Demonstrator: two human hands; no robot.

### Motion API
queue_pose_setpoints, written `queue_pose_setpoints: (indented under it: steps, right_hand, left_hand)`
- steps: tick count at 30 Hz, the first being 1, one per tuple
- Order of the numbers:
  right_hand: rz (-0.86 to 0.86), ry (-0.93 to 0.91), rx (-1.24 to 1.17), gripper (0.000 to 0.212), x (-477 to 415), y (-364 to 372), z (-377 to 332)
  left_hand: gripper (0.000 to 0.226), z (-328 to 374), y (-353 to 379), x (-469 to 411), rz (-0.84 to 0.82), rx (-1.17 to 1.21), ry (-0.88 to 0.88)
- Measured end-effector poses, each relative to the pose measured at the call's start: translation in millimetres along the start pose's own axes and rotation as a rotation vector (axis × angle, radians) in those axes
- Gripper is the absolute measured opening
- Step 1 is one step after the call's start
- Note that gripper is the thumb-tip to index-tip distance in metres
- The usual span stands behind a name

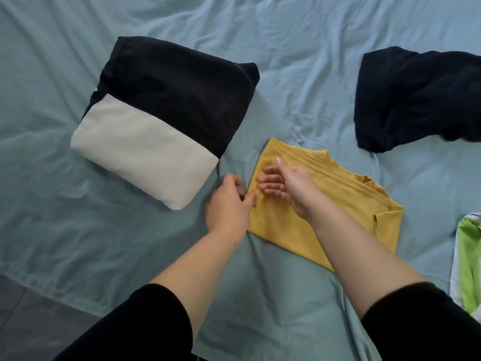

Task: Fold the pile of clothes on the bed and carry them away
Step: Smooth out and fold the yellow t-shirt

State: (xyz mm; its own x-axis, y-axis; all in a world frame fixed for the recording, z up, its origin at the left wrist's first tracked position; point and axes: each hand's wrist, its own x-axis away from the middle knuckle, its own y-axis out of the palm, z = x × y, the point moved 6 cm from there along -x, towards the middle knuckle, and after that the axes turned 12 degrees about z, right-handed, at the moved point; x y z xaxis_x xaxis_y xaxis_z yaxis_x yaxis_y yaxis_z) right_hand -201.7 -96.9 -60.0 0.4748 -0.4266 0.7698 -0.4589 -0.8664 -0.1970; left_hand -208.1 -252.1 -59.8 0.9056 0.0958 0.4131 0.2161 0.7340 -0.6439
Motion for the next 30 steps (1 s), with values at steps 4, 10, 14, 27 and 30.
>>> queue_pose_setpoints:
  steps: [4, 10, 14, 27, 30]
  right_hand:
    - [0.351, -0.119, -0.153, 0.026, -21.9, -30.0, -31.8]
    - [0.395, -0.314, 0.587, 0.033, -0.1, 0.7, -30.7]
    - [0.500, -0.353, 0.803, 0.050, 3.1, 22.0, -21.2]
    - [0.434, -0.221, 0.079, 0.020, 18.3, -159.7, 19.9]
    - [0.423, -0.180, 0.043, 0.019, 17.5, -204.9, 35.5]
  left_hand:
    - [0.031, 6.1, 5.6, -0.4, 0.007, -0.236, 0.060]
    - [0.017, 13.3, 9.1, 8.8, -0.033, -0.394, 0.044]
    - [0.012, 24.8, 18.5, 26.4, -0.022, -0.338, 0.053]
    - [0.022, 91.4, 97.7, 109.5, -0.184, -0.228, 0.360]
    - [0.022, 106.0, 130.6, 139.7, -0.252, -0.218, 0.381]
